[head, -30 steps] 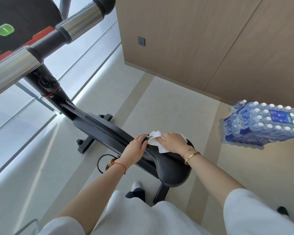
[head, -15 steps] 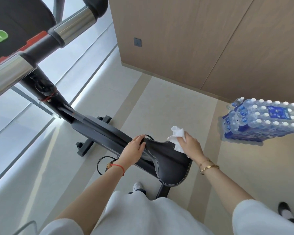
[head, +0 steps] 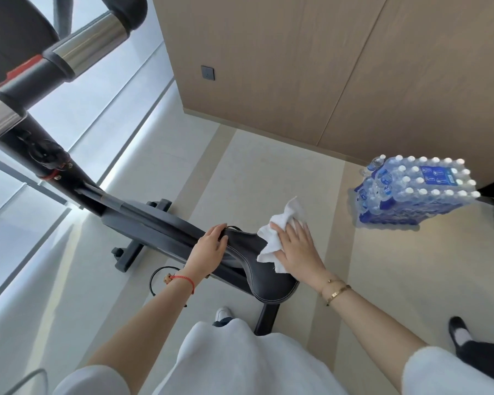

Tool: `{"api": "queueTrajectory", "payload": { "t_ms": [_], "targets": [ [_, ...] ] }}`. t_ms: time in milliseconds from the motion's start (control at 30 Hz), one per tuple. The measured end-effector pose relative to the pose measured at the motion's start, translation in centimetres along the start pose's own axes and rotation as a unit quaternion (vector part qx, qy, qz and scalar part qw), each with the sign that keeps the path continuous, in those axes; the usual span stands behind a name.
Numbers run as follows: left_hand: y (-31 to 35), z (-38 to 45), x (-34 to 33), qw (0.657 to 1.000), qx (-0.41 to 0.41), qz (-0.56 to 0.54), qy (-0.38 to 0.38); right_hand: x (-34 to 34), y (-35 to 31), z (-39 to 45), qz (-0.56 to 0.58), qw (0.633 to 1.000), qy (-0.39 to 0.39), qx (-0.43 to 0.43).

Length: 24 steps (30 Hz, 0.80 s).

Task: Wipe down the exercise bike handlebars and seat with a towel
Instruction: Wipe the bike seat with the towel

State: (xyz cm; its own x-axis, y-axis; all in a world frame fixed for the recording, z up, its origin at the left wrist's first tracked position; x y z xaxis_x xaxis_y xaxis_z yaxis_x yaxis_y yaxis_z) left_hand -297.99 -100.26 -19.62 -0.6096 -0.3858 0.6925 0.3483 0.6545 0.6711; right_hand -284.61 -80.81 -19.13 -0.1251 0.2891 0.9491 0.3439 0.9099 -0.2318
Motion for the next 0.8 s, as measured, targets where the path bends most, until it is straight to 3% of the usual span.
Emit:
{"api": "queueTrajectory", "payload": {
  "t_ms": [133, 300, 500, 800],
  "targets": [
    [0.1, 0.0, 0.0, 1.000, 0.003, 0.005, -0.003, 0.0, -3.0, 2.5, -0.066, 0.995, -0.012, 0.067],
    [0.2, -0.1, 0.1, 1.000, 0.004, 0.006, -0.006, -0.2, -1.9, 0.0, -0.047, 0.994, 0.029, 0.094],
    [0.1, 0.0, 0.1, 1.000, 0.002, 0.001, -0.003, -0.5, 0.7, -3.1, 0.024, 0.996, 0.031, 0.077],
    [0.3, 0.0, 0.3, 1.000, -0.002, -0.005, 0.008, -0.6, -5.7, 2.7, -0.044, 0.997, 0.040, 0.052]
  ]
}}
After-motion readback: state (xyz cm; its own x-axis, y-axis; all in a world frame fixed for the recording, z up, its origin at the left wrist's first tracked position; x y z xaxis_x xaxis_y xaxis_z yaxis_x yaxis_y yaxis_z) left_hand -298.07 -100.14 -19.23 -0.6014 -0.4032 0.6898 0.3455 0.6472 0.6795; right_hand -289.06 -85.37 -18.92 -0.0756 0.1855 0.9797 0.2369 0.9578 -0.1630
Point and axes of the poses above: each hand's wrist, its own z-axis towards the middle knuckle, its own x-axis out of the back of the hand, y = z × x, the point moved 4 cm from there along z, towards the middle knuckle, and after that the axes turned 4 degrees about -x, right-handed, at the moved point
